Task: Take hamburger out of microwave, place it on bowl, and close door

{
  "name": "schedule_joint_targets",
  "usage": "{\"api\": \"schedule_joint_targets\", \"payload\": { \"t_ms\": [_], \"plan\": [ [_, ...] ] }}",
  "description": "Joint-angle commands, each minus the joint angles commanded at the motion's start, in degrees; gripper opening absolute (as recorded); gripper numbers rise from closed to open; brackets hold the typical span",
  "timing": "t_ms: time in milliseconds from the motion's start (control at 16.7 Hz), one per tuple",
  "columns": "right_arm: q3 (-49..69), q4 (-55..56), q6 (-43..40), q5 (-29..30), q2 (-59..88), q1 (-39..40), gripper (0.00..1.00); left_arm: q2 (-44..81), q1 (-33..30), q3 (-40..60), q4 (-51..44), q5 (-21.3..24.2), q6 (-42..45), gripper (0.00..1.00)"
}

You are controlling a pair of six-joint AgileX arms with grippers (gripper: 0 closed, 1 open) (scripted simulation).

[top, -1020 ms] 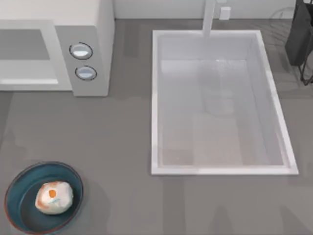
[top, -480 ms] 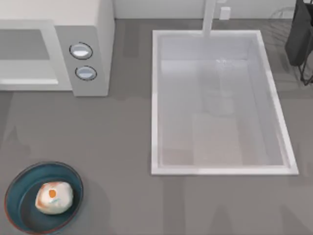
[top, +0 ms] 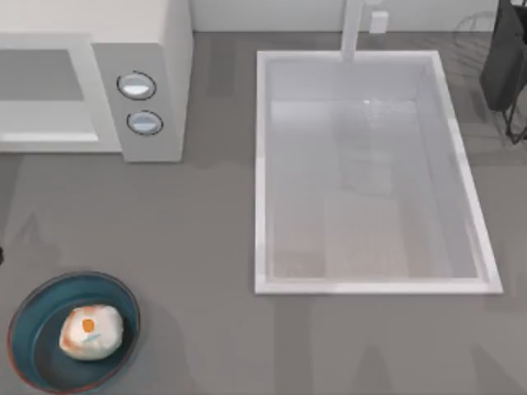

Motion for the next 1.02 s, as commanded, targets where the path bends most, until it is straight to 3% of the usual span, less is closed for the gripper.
{"api": "schedule_joint_targets", "payload": {
  "t_ms": [360, 1020],
  "plan": [
    [0.00, 0.00, 0.00, 0.00, 0.00, 0.00, 1.00, 13.03, 10.15, 12.91, -12.04, 5.87, 10.35, 0.00],
    [0.00, 0.00, 0.00, 0.00, 0.00, 0.00, 1.00, 60.81, 41.46, 63.69, -57.68, 23.24, 44.02, 0.00]
  ]
}}
